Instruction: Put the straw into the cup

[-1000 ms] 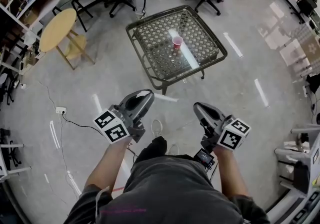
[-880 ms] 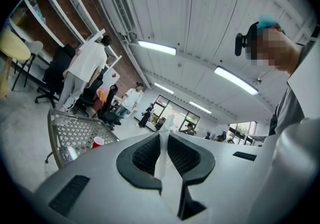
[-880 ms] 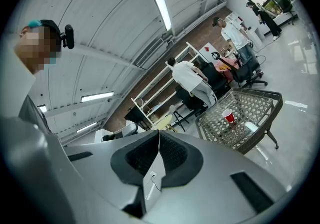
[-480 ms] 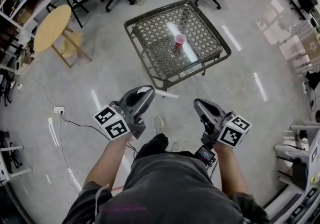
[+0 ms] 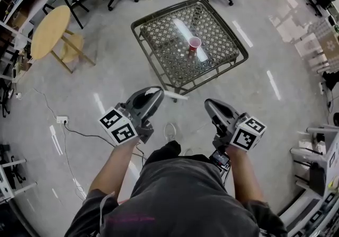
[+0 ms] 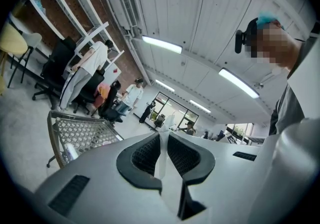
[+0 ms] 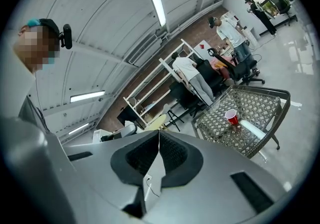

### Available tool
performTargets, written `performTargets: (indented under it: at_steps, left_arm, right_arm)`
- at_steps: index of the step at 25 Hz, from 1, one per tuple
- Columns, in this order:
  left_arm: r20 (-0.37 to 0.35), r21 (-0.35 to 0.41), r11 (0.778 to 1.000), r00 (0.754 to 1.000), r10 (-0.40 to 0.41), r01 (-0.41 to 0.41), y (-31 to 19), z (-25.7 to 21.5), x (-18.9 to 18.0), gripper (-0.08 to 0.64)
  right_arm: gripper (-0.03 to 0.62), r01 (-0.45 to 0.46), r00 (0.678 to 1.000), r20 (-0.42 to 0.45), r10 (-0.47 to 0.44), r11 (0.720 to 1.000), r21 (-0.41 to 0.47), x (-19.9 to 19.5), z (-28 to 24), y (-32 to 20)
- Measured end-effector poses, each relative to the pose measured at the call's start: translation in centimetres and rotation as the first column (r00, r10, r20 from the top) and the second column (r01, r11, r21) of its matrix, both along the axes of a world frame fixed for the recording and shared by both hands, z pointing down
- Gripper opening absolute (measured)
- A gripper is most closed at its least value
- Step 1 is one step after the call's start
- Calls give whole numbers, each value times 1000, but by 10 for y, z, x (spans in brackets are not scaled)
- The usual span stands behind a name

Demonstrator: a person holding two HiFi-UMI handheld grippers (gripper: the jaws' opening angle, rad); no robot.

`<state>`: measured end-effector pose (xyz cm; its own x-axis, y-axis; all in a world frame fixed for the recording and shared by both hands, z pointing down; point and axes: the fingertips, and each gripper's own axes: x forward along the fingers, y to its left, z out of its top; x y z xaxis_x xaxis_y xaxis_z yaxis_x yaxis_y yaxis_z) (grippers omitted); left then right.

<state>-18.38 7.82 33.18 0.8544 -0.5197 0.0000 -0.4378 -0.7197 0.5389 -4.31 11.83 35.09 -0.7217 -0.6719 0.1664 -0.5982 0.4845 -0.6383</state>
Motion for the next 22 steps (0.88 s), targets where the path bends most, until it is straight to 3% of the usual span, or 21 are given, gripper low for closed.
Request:
performTargets:
  at_steps: [13, 22]
  left_arm:
    - [33, 34, 999, 999, 25, -26, -26, 3, -9, 52]
    - [46, 19, 999, 998, 35, -36, -77, 0, -16, 52]
  right_arm:
    - [15, -52, 999, -1, 52, 999, 6, -2, 9, -24]
    - [14, -82, 997, 9, 82, 996, -19, -2, 9, -74]
